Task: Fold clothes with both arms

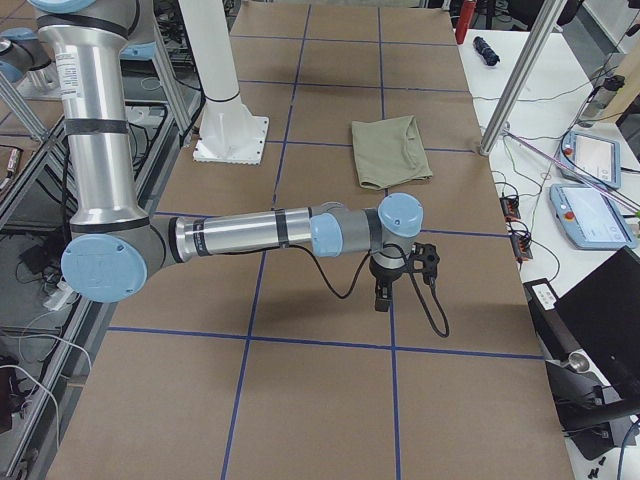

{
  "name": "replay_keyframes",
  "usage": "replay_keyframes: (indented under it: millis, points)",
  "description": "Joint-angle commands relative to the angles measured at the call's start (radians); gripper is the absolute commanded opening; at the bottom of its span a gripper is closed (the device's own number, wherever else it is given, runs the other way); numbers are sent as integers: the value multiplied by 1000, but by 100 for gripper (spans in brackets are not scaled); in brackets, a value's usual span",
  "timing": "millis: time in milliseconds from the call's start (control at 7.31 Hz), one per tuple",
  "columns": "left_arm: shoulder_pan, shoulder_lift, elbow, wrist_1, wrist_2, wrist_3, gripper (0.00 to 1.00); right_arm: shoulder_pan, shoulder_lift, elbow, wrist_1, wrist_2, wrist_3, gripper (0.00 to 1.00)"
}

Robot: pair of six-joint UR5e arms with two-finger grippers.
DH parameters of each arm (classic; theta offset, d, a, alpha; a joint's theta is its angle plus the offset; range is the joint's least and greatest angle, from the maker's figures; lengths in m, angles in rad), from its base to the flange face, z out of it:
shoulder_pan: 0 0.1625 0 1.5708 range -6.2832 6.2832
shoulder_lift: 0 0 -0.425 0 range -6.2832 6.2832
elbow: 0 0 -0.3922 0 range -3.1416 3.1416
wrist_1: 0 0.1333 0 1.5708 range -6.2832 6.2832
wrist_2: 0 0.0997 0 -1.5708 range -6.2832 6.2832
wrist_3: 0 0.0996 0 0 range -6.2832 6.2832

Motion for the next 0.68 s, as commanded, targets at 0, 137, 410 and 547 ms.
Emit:
replay_keyframes:
  millis: [0,137,410,547]
  points:
    - [-2,-1,3,-1,0,-3,100,-1,1,-2,0,-4,-1,100]
    - [-12,-3,4,-1,5,-21,100,-1,1,-2,0,-4,-1,100]
    - [-14,-6,3,-3,5,-96,100,-2,2,-2,0,-4,1,100]
    - [-15,-7,3,-3,5,-136,100,-2,2,-2,0,-6,1,100]
